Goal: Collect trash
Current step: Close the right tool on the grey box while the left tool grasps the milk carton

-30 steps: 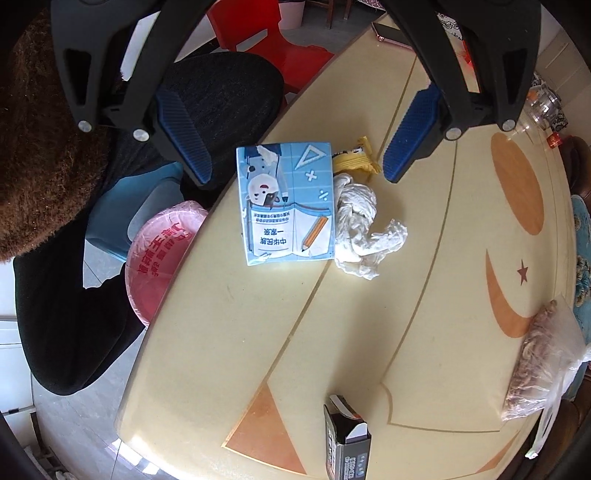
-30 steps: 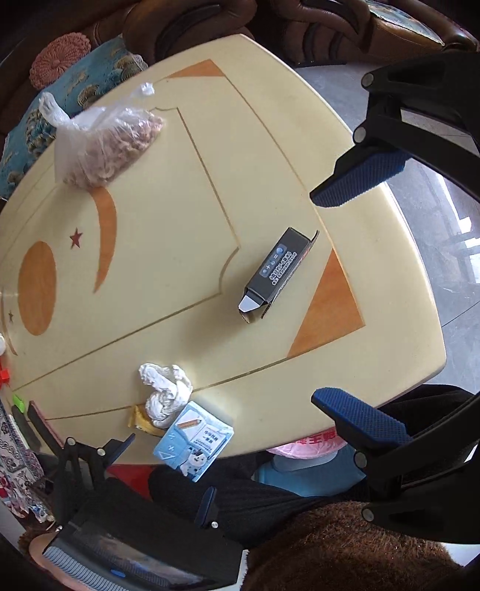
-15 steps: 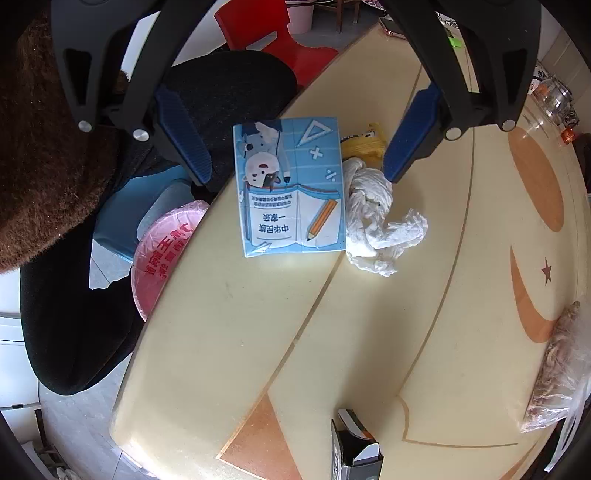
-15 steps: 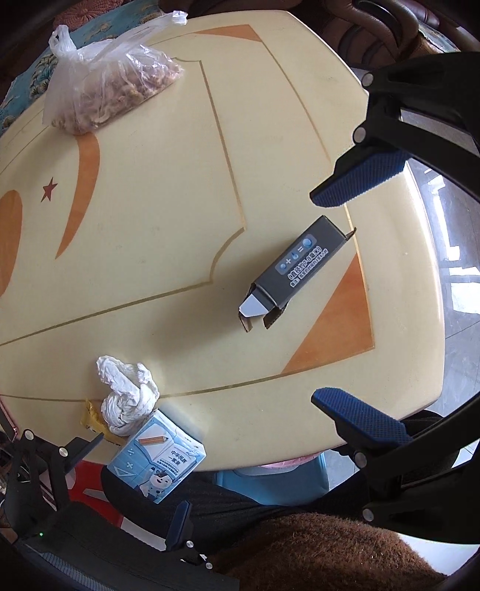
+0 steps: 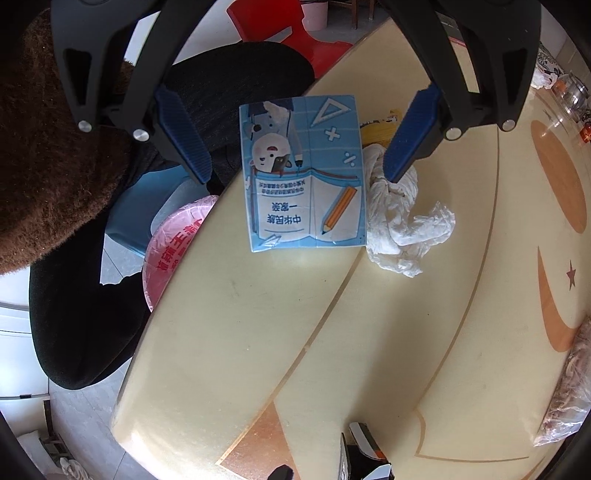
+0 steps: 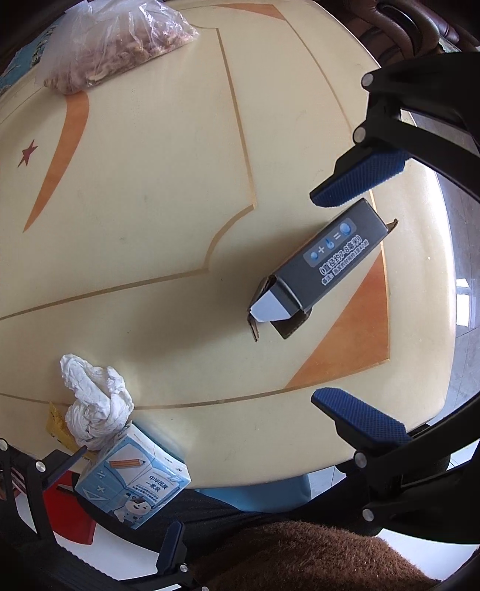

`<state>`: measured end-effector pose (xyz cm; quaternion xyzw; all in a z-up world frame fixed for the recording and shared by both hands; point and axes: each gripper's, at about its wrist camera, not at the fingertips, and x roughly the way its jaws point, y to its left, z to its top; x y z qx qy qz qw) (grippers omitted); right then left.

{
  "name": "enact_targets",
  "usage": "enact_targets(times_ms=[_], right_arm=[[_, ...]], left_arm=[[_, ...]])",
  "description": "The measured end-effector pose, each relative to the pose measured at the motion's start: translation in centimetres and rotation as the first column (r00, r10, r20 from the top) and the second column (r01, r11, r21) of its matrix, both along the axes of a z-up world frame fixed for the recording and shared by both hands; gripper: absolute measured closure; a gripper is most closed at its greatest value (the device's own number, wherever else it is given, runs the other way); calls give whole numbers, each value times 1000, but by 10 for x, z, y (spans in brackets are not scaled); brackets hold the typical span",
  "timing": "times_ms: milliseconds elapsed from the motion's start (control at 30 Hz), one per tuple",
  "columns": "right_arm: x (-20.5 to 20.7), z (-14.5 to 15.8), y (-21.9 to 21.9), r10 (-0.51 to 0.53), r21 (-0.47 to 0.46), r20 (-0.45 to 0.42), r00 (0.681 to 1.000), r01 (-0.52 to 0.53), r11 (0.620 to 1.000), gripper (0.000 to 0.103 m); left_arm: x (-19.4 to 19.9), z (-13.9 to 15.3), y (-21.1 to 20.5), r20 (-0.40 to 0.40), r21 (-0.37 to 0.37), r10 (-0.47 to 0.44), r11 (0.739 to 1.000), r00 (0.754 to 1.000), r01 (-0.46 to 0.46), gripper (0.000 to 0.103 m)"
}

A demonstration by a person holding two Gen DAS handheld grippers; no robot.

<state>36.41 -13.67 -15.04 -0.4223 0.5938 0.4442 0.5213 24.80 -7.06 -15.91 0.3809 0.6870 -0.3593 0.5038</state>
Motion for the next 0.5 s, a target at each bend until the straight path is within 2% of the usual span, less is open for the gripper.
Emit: enact_targets(times_ms=[233,267,300,367,433,500], right_arm=[[10,-16,-1,-21,-12,2,1000,21,1000,8],[10,-19,-2,-26,-13,-1,1000,26,1000,12],[10,-22,-2,-34,-18,-3,999,34,999,23],[11,-28,-4,-50,-19,5,999,50,999,36],[13,-26,-6,-78,4,9,997,78,997,40],[17,-24,-8,-116,20,22,993,116,993,48]], left_arm=[[0,-11,0,-8,7,15,1000,1000,-15,11],[0,-13,1,-10,9,20,1000,1000,-19,11],[-1,-15,1,-14,10,24,1000,1000,-23,11],[-3,-18,2,-11,12,25,1000,1000,-25,11],[-3,-19,2,-11,11,32,999,999,-32,11],[-3,-17,2,-12,5,37,999,999,-37,11]])
